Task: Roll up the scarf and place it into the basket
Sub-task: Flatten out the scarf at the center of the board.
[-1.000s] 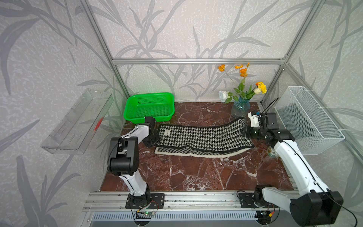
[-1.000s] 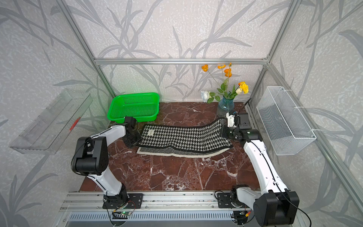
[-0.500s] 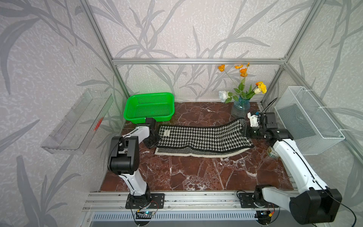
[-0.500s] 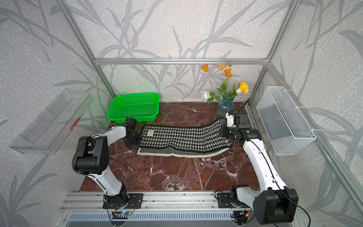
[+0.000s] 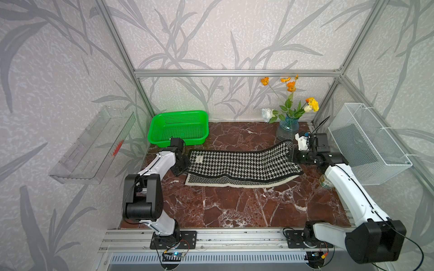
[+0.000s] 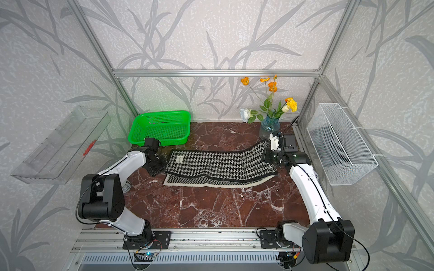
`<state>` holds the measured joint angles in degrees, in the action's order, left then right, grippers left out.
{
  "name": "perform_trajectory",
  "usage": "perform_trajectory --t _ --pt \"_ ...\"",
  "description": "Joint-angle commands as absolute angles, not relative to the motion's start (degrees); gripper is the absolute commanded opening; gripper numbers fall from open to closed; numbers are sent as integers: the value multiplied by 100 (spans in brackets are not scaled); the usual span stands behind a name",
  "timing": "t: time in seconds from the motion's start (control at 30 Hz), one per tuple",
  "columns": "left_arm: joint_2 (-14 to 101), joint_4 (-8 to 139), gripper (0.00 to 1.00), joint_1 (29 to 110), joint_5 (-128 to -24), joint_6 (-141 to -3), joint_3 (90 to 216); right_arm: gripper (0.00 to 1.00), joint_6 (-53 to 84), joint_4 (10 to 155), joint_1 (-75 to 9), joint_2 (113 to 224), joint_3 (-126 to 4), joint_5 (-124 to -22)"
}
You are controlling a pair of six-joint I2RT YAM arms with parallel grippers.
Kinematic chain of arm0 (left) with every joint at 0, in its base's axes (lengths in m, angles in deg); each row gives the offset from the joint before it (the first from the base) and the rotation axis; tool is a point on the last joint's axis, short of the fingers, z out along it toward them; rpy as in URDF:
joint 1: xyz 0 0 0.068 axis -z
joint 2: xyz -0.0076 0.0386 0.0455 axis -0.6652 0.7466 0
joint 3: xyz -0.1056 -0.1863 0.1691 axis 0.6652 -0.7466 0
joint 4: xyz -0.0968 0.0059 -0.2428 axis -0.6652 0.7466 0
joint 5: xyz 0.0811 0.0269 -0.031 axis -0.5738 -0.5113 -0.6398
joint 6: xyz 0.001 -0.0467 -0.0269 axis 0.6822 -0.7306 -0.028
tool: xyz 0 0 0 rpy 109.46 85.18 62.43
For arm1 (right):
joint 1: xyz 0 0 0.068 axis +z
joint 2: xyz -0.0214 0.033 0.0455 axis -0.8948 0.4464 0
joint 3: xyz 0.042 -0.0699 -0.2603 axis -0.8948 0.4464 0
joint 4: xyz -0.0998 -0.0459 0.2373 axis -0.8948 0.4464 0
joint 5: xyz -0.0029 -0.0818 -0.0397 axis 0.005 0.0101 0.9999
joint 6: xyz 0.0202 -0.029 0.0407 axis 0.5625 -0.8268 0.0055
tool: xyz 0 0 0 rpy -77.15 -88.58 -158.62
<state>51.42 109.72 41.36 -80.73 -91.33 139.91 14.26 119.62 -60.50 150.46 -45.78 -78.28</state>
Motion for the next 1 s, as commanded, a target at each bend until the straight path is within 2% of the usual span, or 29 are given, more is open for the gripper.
perform_trajectory --t 0.0,0.23,0.63,0.97 --pt "4806 11218 0 4135 -7854 -9009 13876 0 1370 11850 -6085 15177 -4705 -7662" --pt "3992 11424 0 3976 -7788 -8937 13703 0 1351 11835 -6163 15410 -4828 -7646" --pt "3289 11763 0 3740 -7325 -8797 13692 0 1370 11935 -6349 15732 -5169 -7673" --pt "2715 12144 0 3716 -6998 -8865 14209 0 1423 11809 -6400 16007 -5195 -7733"
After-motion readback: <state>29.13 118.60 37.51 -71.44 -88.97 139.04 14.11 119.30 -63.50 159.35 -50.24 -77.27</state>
